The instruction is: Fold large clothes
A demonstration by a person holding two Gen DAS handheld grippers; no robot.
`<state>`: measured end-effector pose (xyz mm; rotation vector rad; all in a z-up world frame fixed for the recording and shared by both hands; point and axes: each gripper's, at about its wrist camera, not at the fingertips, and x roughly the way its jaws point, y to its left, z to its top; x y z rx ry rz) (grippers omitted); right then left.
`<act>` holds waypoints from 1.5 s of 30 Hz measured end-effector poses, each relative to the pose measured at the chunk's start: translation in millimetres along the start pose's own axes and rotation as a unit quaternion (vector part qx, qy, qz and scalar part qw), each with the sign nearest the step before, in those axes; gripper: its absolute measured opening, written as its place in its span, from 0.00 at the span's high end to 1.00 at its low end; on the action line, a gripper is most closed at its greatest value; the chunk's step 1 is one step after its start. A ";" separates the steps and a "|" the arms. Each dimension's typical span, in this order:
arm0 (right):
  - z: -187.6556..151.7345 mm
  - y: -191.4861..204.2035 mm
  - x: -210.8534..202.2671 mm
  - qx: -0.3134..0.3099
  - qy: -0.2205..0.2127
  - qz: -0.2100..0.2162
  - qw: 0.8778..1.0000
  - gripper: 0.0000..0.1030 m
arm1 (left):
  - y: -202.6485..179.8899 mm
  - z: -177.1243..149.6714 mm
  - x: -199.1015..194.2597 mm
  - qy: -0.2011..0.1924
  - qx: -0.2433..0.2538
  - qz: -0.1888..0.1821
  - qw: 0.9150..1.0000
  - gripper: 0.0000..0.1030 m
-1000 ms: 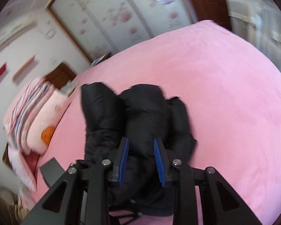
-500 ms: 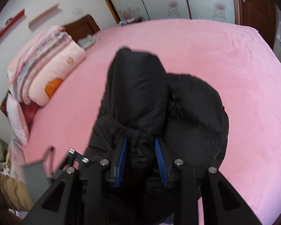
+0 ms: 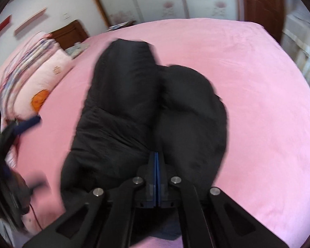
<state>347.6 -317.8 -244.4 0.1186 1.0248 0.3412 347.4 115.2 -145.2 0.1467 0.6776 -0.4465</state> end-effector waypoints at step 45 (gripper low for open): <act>-7.0 -52.3 8.0 0.146 -0.094 0.024 0.984 0.95 | -43.2 -22.5 91.1 0.033 -0.107 -0.117 0.987 0.07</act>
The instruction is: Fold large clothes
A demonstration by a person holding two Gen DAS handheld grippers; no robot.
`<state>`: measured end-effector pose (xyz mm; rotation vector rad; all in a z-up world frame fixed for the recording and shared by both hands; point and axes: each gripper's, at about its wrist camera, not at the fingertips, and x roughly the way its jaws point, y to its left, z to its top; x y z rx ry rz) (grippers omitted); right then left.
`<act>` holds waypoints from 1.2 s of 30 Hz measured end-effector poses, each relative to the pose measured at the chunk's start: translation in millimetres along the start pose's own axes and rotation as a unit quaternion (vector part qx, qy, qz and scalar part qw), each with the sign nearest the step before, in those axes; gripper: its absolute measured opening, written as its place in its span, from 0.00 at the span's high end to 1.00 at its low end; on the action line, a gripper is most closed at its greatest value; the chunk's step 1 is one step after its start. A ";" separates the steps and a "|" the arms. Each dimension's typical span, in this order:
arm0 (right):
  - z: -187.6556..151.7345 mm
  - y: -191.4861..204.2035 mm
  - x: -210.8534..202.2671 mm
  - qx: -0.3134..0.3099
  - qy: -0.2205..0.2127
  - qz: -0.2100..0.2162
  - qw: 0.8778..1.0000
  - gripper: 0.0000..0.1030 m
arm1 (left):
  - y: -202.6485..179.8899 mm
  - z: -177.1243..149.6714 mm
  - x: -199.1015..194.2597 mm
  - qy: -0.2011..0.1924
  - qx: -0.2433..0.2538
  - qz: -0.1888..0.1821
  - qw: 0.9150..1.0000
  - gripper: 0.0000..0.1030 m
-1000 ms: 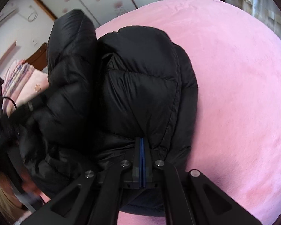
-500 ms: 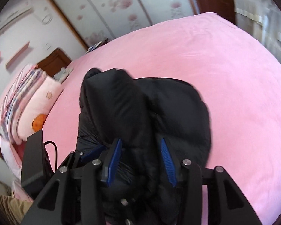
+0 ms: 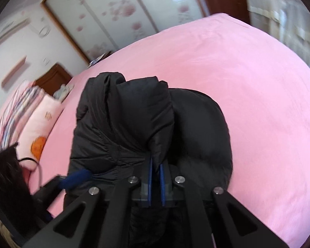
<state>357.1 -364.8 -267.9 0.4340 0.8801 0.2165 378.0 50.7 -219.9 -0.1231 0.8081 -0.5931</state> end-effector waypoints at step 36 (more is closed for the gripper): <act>-7.4 -19.8 57.8 0.047 0.014 -0.105 0.993 0.94 | 57.4 36.7 90.4 0.063 -0.053 0.148 0.986 0.01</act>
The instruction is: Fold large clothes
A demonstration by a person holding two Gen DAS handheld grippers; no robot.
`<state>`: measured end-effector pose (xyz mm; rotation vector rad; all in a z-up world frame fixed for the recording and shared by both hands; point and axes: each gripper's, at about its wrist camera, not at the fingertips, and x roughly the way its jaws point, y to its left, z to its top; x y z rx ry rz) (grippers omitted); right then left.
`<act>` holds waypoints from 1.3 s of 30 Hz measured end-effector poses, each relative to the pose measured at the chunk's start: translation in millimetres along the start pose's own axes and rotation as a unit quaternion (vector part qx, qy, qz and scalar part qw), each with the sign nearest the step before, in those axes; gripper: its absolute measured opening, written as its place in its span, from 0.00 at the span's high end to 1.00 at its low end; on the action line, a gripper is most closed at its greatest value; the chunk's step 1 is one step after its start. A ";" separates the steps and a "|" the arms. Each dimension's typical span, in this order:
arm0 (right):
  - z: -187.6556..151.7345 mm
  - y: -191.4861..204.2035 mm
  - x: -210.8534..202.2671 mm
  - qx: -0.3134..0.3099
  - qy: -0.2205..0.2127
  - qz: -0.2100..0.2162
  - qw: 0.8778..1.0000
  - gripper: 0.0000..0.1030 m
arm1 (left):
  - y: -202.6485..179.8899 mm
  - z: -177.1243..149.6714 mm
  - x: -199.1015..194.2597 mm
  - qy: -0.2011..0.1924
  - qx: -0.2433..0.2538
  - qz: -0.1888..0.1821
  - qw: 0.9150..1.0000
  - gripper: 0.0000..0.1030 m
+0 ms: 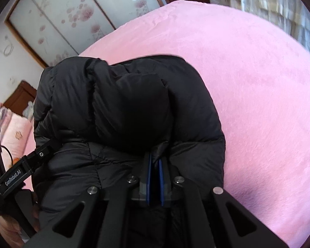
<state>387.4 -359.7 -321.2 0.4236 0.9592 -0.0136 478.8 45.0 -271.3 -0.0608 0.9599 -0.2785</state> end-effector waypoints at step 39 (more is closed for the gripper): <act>33.0 21.3 -47.3 -0.106 0.072 -0.001 0.992 0.06 | 50.5 17.0 -28.3 0.134 -0.001 -0.072 0.988 0.01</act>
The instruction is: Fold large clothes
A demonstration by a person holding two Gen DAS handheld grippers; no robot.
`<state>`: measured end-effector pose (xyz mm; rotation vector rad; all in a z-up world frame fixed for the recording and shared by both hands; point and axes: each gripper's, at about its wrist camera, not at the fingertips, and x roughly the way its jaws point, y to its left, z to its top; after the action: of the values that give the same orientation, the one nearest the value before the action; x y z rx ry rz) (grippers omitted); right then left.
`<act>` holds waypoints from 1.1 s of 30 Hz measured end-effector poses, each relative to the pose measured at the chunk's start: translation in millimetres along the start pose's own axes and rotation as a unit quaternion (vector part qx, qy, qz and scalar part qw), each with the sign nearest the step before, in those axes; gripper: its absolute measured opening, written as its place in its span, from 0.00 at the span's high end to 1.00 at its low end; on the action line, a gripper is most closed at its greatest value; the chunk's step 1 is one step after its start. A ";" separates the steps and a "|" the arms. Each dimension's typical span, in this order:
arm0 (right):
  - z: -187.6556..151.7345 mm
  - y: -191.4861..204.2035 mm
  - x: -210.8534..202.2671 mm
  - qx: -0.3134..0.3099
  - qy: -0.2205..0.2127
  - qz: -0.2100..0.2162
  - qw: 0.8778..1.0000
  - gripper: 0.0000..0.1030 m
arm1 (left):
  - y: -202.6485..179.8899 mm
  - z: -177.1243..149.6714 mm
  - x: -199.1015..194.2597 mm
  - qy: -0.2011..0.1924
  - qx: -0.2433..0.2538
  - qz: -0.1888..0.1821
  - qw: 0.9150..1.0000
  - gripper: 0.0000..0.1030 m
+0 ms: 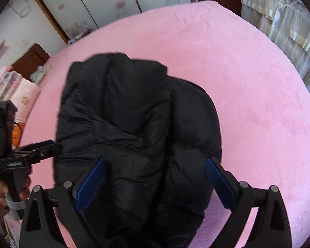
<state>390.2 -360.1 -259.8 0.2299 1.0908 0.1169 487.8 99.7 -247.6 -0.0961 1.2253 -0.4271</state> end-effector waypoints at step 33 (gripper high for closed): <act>-43.0 -115.0 117.1 0.238 0.149 0.291 0.915 0.00 | 47.5 -1.4 95.3 0.100 -0.109 -0.171 0.974 0.00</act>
<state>403.5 -442.0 -407.8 1.0051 1.3169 0.4322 524.9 108.5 -347.1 -0.4671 1.4585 -0.6099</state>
